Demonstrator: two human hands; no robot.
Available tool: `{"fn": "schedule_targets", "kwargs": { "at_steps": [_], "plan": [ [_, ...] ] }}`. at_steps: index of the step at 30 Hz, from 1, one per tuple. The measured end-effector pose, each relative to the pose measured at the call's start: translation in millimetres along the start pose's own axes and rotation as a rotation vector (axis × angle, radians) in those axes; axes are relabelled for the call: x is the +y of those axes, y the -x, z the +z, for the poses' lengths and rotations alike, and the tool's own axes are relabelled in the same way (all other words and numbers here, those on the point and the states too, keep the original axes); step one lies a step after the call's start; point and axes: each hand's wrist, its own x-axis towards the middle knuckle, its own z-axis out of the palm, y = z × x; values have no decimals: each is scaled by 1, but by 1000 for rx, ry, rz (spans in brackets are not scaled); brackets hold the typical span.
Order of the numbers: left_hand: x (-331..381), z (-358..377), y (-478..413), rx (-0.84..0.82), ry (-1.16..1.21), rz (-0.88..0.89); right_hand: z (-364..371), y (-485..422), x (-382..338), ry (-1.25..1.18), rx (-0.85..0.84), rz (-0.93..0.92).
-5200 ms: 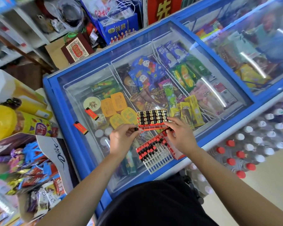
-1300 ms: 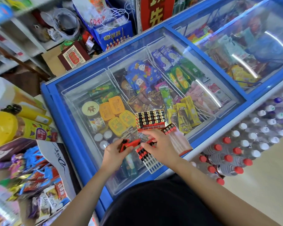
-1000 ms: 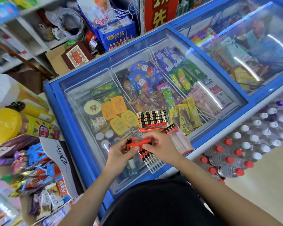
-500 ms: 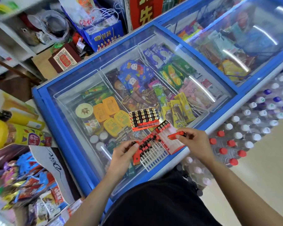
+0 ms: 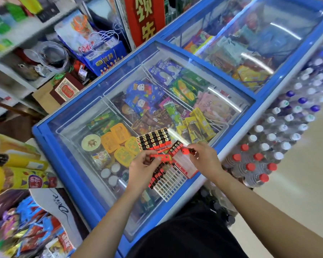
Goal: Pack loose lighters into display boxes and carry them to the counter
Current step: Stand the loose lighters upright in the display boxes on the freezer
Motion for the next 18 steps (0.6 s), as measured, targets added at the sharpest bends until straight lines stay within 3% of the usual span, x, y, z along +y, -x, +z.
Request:
{"fn": "schedule_targets", "kwargs": {
  "at_steps": [5,12,18],
  "plan": [
    [2,5,-9,-5,-91,4,14,-10,5,90,58,15],
    [4,9,-4,2,-147,19,22,-13,20,195,223,-235],
    [2,9,-8,43,-177,45,16,5,19,91,-152,-17]
  ]
}}
